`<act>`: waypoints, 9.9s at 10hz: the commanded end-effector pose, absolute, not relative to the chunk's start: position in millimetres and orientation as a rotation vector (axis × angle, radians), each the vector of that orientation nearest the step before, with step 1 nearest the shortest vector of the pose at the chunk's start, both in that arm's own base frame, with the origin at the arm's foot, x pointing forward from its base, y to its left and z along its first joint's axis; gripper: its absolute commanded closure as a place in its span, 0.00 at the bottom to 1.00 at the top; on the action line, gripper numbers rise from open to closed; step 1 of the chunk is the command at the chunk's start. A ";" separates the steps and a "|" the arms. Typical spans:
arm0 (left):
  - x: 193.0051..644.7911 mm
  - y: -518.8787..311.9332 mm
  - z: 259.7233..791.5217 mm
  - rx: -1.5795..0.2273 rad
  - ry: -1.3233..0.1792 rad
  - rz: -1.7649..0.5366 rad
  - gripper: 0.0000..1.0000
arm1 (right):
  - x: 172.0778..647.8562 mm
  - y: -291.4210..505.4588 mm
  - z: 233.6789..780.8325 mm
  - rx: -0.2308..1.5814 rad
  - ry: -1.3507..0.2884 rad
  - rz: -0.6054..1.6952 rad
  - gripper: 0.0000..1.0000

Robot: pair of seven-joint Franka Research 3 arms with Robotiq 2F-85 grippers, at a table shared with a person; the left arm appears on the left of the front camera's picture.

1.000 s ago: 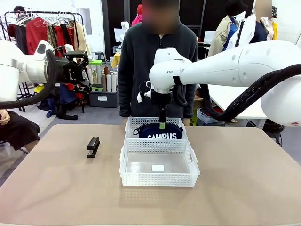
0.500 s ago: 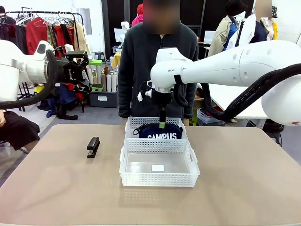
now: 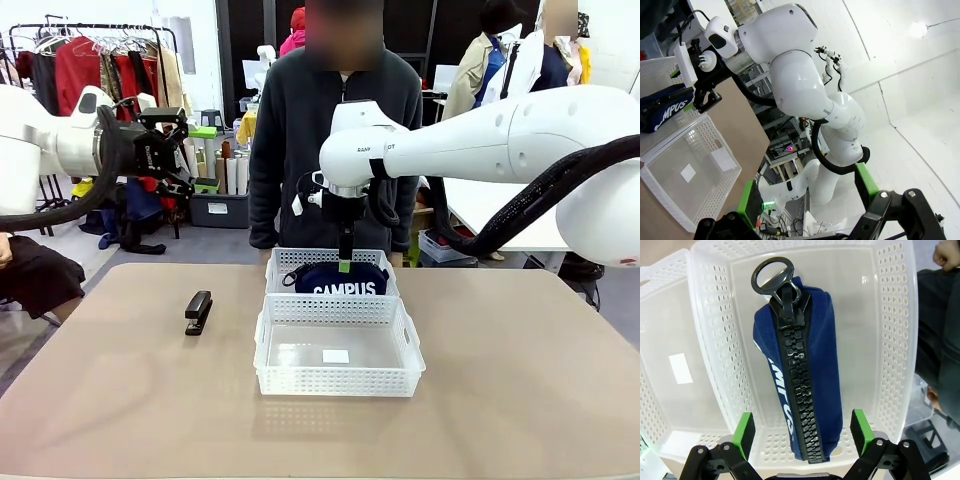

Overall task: Distribute items into two baskets.
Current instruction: Pick up the Stapler that the person points to.

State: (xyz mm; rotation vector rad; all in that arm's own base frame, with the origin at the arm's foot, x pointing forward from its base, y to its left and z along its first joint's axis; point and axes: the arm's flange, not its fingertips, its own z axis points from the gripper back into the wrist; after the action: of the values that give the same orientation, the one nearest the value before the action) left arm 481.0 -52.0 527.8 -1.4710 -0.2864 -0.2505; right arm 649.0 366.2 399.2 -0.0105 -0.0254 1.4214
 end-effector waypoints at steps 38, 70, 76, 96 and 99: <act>480.6 -51.0 530.0 -1.472 -0.291 -0.252 0.00 | 475.5 58.0 533.6 1.298 -0.261 0.029 0.00; 480.6 -51.0 530.0 -1.472 -0.291 -0.252 0.00 | 543.6 41.2 507.0 1.578 -0.175 0.037 0.00; 486.6 -55.8 542.6 -1.244 -0.187 -0.169 0.00 | 543.6 41.2 507.0 1.578 -0.175 0.037 0.00; 532.4 -84.2 474.6 -0.200 0.007 -0.443 0.00 | 543.6 41.2 507.0 1.578 -0.175 0.037 0.00; 531.4 -97.6 464.7 -0.009 0.034 -0.216 0.00 | 543.6 41.2 507.0 1.578 -0.175 0.037 0.00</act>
State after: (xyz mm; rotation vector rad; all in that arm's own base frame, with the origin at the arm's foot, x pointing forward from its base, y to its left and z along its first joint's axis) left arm 532.2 -86.7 467.7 -0.1505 0.0066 -0.3659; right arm 544.5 41.3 505.8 1.5667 -0.1790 0.0362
